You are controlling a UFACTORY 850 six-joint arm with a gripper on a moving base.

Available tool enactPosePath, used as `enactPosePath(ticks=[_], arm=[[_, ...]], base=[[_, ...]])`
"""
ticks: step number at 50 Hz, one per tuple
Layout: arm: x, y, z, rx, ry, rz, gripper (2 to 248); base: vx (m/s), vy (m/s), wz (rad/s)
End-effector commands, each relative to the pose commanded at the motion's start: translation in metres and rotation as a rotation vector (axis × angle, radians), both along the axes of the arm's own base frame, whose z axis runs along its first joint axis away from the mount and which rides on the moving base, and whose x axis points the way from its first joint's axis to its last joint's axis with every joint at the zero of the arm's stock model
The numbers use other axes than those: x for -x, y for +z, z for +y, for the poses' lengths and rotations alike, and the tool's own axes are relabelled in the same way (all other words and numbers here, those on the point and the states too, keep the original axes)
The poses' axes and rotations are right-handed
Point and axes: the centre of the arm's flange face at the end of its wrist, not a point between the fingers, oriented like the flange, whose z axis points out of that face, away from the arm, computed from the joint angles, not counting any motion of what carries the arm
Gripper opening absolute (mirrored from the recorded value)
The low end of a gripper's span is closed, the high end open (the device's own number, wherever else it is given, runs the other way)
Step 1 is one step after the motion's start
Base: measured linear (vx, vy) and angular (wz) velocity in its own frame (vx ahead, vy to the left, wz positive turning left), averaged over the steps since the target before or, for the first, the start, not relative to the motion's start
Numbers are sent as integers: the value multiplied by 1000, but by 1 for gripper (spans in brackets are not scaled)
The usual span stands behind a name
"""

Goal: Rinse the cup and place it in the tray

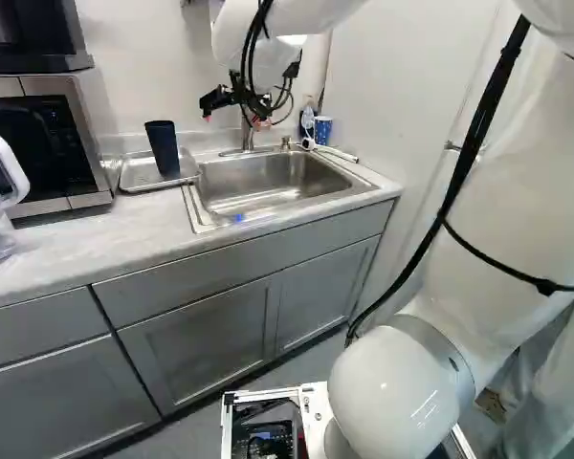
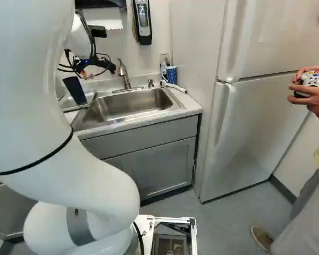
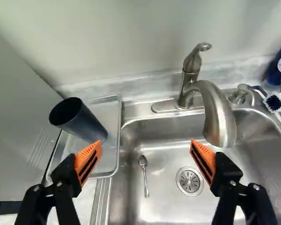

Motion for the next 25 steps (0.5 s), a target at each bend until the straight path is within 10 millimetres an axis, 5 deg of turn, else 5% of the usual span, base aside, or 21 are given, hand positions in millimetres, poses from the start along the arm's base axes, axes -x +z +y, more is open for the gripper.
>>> enactPosePath(ticks=[25], arm=[[17,-9,-43,36,-64,111,247]], base=[[0,0,0]])
